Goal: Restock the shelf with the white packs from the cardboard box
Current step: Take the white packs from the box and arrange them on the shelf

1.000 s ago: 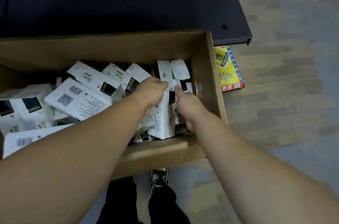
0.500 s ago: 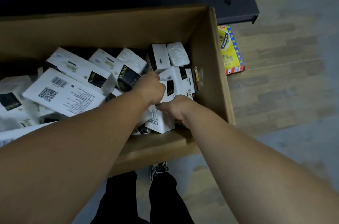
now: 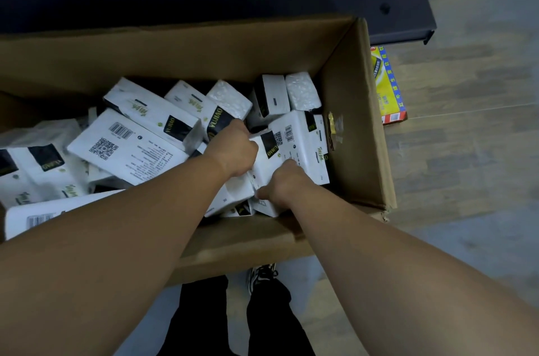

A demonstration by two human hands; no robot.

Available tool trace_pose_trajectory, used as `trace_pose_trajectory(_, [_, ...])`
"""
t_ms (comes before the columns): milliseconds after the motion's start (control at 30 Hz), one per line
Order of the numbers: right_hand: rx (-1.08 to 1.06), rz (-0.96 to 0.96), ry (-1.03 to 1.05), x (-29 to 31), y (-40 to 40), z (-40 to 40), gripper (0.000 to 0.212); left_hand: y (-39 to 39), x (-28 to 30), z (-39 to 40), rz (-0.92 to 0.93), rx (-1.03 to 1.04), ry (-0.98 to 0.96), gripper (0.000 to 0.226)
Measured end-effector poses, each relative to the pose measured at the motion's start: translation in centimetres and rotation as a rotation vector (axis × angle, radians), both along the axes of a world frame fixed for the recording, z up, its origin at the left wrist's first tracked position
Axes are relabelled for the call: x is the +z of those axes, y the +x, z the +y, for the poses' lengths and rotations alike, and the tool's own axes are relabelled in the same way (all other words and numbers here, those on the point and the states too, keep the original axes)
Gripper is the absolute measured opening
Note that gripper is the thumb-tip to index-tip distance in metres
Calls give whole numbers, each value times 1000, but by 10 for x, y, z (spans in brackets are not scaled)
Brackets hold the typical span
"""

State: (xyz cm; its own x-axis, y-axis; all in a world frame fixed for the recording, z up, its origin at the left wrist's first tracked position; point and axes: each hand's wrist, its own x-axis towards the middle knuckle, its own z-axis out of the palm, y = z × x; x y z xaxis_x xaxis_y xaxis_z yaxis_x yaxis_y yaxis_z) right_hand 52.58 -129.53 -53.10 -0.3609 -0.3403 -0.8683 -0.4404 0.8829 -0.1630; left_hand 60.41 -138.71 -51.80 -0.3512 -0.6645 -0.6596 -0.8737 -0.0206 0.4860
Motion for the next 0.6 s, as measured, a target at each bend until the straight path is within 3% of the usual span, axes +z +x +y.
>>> trace_pose_trajectory(233, [-1,76,-32,-2,0,-3,71,-3,6,3,63,16,41,52])
trace_pose_trajectory(433, [49,129,-106,23,-8,-4,70,-17,29,-6,82,160,46,52])
trace_pose_trajectory(600, [16,148,-268,47,-8,-9,68,-16,51,-18,90,380,68,87])
